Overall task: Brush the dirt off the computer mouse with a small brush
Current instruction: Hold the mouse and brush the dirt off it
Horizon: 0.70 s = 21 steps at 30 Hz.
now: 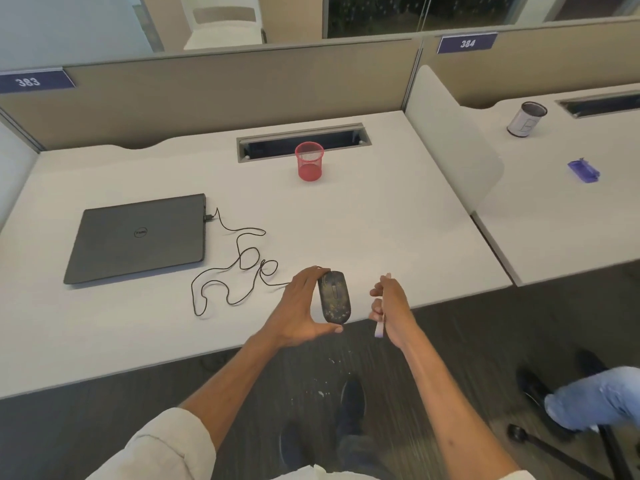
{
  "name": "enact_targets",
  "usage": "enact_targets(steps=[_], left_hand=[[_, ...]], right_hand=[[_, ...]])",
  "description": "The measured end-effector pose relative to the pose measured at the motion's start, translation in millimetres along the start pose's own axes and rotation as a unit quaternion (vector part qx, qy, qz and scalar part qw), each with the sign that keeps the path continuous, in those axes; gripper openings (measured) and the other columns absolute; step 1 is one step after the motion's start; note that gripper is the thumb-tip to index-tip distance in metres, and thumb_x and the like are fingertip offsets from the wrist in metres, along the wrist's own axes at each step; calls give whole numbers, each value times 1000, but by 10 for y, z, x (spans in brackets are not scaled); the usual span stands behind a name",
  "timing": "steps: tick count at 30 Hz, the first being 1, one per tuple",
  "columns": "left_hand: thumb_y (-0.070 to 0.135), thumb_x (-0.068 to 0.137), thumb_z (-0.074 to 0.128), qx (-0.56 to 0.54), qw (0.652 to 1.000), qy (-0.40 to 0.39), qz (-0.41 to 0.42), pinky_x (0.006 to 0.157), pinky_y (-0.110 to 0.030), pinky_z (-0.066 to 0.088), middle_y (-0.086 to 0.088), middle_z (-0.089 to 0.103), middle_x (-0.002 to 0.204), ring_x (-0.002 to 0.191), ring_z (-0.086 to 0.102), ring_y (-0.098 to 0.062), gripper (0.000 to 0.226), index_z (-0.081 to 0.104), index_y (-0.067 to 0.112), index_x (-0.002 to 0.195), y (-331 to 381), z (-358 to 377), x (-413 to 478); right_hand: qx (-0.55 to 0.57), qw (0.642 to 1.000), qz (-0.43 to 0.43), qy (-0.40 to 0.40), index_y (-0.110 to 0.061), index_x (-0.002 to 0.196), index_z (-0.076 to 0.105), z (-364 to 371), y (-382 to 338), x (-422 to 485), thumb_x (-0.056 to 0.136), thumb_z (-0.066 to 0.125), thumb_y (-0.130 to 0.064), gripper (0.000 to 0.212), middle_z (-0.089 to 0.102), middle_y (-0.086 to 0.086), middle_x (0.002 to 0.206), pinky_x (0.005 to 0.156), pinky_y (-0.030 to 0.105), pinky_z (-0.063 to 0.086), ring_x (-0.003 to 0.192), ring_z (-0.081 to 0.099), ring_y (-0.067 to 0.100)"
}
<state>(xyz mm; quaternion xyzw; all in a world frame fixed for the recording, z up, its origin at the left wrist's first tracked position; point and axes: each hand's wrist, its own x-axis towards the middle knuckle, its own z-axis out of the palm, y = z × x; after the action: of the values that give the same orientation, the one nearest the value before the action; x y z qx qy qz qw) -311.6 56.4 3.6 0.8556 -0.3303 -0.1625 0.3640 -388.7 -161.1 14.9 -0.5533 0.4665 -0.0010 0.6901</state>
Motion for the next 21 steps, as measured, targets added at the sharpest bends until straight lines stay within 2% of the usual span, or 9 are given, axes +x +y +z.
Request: enact_targets(steps=[2,4,5,7,10,13,17,21], left_hand=[[73,68,92,-1,1000,-9,4,131,-42,35,14,35,168,155,35,-11,119,29,37,163,-20,4,-85],[72,68,92,-1,1000,-14,12,131,-42,34,14,33,168,156,33,-12,119,28,37,163,-40,19,-169],[72,69,92,-1,1000,-15,16,131,-42,34,14,33,168,156,33,-11,119,28,38,163,-46,29,-210],[73,68,91,0,1000,-15,22,130,-42,35,15,33,167,155,34,-11,119,28,37,162,-53,48,-286],[77,68,89,7,999,-11,31,131,-43,35,13,34,168,157,34,-12,120,28,36,162,-64,68,-394],[81,69,86,16,999,-12,36,133,-43,31,12,32,170,161,29,-13,121,28,35,164,-83,86,-505],[81,72,85,21,999,-16,41,135,-44,27,11,29,173,165,21,-12,122,25,33,167,-80,144,-616],[84,73,82,26,999,-25,33,137,-46,24,11,25,176,167,17,-12,123,21,34,169,-33,206,-692]], right_hand=[[-9,999,-37,4,-11,100,67,-44,4,-99,117,47,-38,37,65,11,100,69,33,56,79,63,20],[-33,996,-82,19,-14,97,81,-96,1,-227,114,56,-35,37,71,-4,113,91,40,52,104,64,20],[-40,994,-99,35,-18,97,85,-130,0,-296,113,59,-34,35,72,-11,113,93,39,50,105,62,18],[-32,989,-125,68,-26,97,88,-207,4,-425,111,64,-33,28,75,-8,99,82,35,56,93,65,18],[-2,983,-157,99,-25,98,87,-330,14,-617,108,69,-34,22,81,1,83,63,26,63,74,73,19],[7,974,-193,115,-21,102,86,-425,6,-804,107,70,-34,21,84,0,85,57,23,63,62,76,17],[22,974,-215,75,-17,105,86,-442,25,-999,108,71,-32,21,87,2,90,53,23,61,61,78,23],[-1,975,-213,67,-16,102,86,-367,110,-1068,107,71,-31,22,87,1,88,49,21,55,53,74,19]])
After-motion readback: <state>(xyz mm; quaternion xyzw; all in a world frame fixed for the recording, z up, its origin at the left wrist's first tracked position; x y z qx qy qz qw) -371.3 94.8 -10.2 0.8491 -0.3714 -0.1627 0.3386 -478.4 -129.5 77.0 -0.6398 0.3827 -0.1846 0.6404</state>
